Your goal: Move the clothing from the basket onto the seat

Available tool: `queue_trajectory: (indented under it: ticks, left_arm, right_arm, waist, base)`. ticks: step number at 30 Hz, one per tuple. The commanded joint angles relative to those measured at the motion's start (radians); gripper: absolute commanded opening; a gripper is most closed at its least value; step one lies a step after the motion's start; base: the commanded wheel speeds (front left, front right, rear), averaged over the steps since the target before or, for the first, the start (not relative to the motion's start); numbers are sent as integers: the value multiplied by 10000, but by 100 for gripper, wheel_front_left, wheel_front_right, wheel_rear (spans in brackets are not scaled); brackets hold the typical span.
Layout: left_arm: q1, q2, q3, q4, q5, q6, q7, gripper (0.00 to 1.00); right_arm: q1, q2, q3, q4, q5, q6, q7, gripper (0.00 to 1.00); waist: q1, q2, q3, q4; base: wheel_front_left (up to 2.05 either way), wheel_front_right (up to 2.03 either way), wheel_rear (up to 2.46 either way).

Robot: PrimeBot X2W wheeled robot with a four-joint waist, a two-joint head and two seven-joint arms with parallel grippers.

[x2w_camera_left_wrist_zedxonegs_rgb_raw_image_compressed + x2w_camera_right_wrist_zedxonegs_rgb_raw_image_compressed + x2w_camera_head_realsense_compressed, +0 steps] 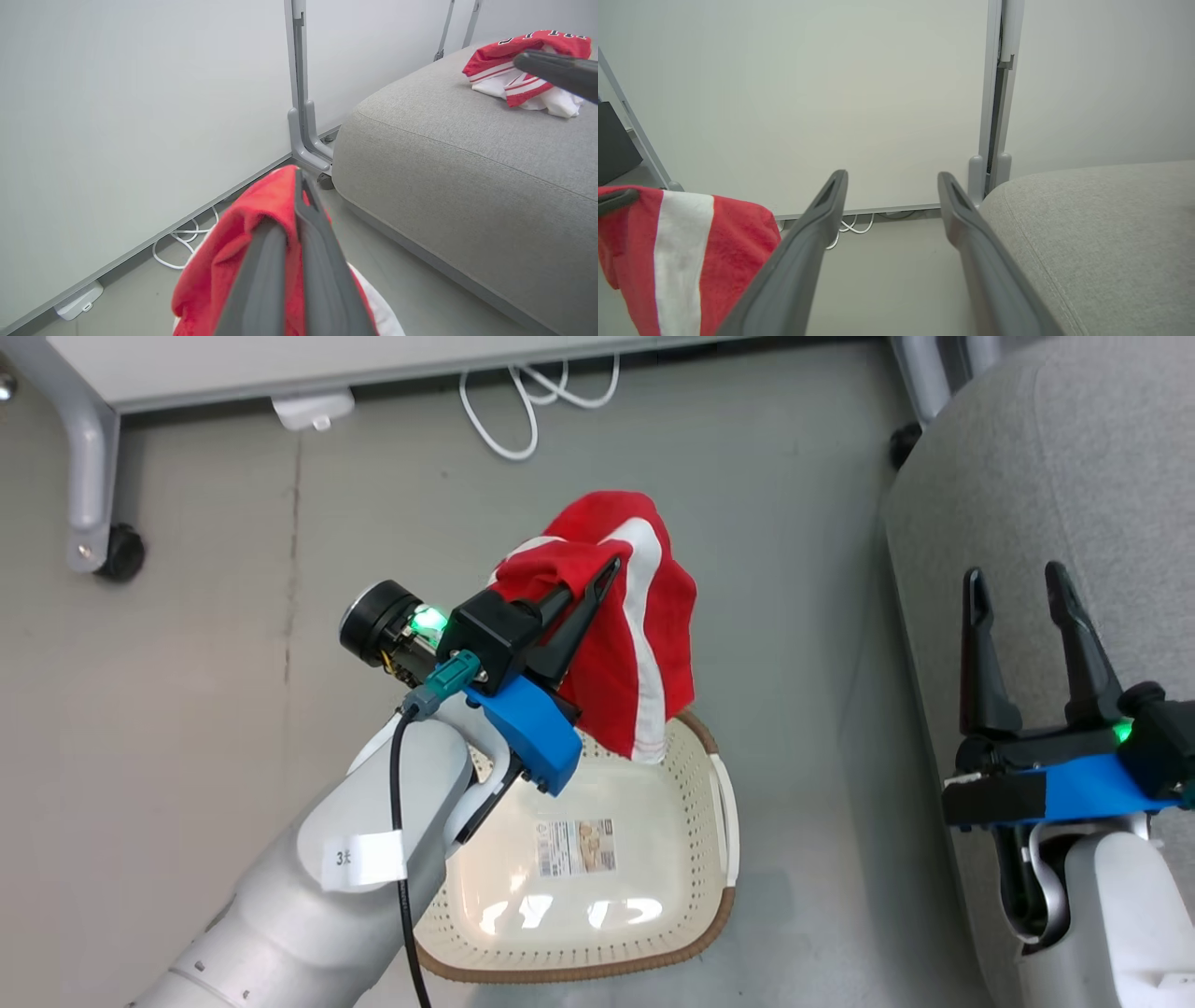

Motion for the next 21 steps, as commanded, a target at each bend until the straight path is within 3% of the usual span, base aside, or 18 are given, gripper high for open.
queue_trajectory:
  ticks: [1, 21]
  left_arm:
    - [41, -11, 94, -76, 62, -6, -49, 0]
    - [-569, -295, 108, -782, 328, -7, -49, 0]
  right_arm:
    - [157, -9, -11, 44, 63, 1, -9, 100]
    - [1191, -9, -145, 339, 231, 1, -9, 100]
  waist:
    - [2, 0, -306, 58]
    - [2, 0, -1954, 368]
  base:
    - [0, 0, 0]
    - [0, 0, 0]
